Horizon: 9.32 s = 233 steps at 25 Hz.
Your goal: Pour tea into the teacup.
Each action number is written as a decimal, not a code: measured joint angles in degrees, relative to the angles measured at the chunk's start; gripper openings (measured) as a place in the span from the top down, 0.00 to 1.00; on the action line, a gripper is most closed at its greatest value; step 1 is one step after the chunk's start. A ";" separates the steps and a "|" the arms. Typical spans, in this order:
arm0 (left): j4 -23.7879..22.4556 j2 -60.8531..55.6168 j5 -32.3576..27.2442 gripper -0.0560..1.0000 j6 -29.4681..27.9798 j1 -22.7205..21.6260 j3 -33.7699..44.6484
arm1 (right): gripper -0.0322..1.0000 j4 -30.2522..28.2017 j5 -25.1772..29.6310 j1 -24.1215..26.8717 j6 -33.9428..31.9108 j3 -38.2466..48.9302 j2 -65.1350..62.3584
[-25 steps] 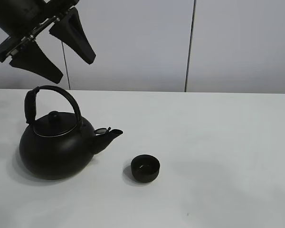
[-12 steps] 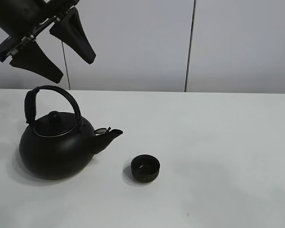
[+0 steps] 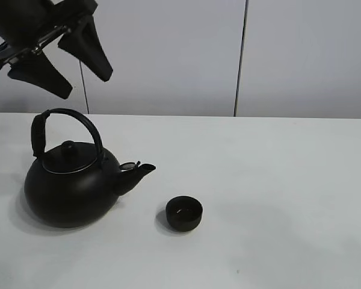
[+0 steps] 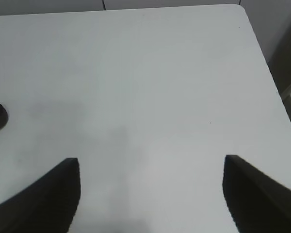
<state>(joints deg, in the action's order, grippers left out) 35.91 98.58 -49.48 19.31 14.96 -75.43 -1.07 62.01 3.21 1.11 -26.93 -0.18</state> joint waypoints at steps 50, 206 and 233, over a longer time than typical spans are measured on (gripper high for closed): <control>-79.84 -21.89 87.67 0.44 -49.38 -12.42 53.91 | 0.43 0.00 -0.09 0.00 0.00 0.00 0.00; -59.78 2.64 99.09 0.80 -18.50 2.24 44.26 | 0.43 0.00 -0.08 0.00 0.00 0.00 0.00; -58.14 -0.02 92.71 0.81 -16.12 2.24 44.26 | 0.43 0.00 -0.08 0.00 0.00 0.00 0.00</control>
<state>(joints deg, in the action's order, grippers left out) -22.23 98.56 43.23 3.19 17.20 -31.18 -1.07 61.93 3.21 1.11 -26.93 -0.18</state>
